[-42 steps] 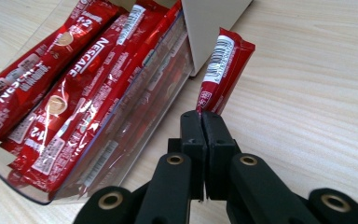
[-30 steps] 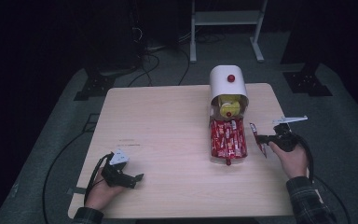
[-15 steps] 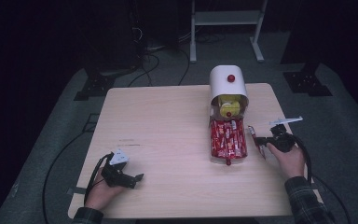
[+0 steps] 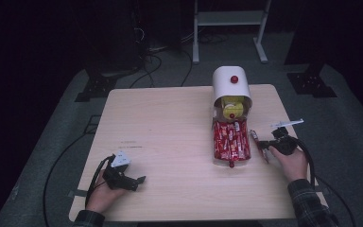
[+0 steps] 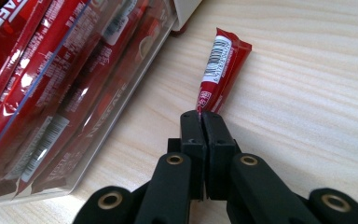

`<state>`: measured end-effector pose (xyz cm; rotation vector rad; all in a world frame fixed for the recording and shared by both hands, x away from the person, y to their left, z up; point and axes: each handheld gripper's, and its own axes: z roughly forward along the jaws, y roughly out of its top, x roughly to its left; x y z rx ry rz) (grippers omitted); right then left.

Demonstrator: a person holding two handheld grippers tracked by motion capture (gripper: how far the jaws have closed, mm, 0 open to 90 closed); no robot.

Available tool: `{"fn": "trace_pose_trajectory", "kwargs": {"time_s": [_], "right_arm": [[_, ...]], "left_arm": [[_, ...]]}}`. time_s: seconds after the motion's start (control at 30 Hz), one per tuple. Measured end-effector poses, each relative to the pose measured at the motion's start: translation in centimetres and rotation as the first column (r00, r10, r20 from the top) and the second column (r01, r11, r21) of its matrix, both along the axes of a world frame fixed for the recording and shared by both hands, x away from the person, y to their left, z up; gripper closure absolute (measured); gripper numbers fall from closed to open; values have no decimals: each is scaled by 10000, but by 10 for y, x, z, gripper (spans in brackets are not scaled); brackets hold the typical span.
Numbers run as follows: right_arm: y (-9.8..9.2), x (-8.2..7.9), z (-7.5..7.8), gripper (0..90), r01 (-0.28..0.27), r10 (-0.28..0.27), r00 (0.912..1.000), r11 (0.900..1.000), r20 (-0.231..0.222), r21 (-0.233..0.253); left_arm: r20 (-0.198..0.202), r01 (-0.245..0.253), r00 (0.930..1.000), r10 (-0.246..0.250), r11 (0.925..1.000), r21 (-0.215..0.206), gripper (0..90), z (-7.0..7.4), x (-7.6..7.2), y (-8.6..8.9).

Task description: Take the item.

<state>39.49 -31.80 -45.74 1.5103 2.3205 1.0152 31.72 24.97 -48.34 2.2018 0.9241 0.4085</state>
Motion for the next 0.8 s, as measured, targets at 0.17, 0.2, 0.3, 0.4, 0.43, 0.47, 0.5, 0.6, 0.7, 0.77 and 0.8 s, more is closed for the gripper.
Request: {"fn": "trace_pose_trajectory", "kwargs": {"time_s": [0.17,0.2,0.3,0.4,0.43,0.47,0.5,0.6,0.7,0.77,0.8], "right_arm": [[1,0,-2,862,46,-47,10000,10000,-65,-67],[1,0,-2,859,70,-70,10000,9999,-22,-128],[1,0,-3,798,83,-82,9999,9998,66,-156],[1,-1,-2,731,110,-107,9998,9998,190,-145],[1,-2,-1,718,114,-111,9997,9999,236,-107],[1,-2,-1,701,146,-143,9996,9998,235,-118],[1,-3,0,677,165,-161,9994,9998,305,-130],[1,-6,2,600,301,-293,9983,9994,499,-164],[0,-9,5,525,392,-382,9968,9992,706,-126],[-1,-11,7,469,441,-430,9962,9989,759,-134],[-1,-12,8,442,487,-472,9955,9987,817,-168]], "left_arm": [[0,-1,10000,1,10000,-1,0,0,0,0],[-4,1,10000,-1,10000,0,0,0,0,0],[-5,0,10000,0,10000,-3,0,0,0,0],[-6,0,10000,0,10000,-1,0,0,0,0],[-6,-2,10000,2,10000,-4,0,0,0,0],[-5,1,10000,-1,10000,0,0,0,0,0],[-7,-1,10000,1,10000,-1,0,0,0,0],[-8,1,10000,-1,10000,0,0,0,0,0],[-7,-2,10000,2,10000,-2,0,0,0,0],[-6,-2,10000,2,10000,-3,0,0,0,0],[-7,0,10000,0,10000,0,0,0,0,0]]}}
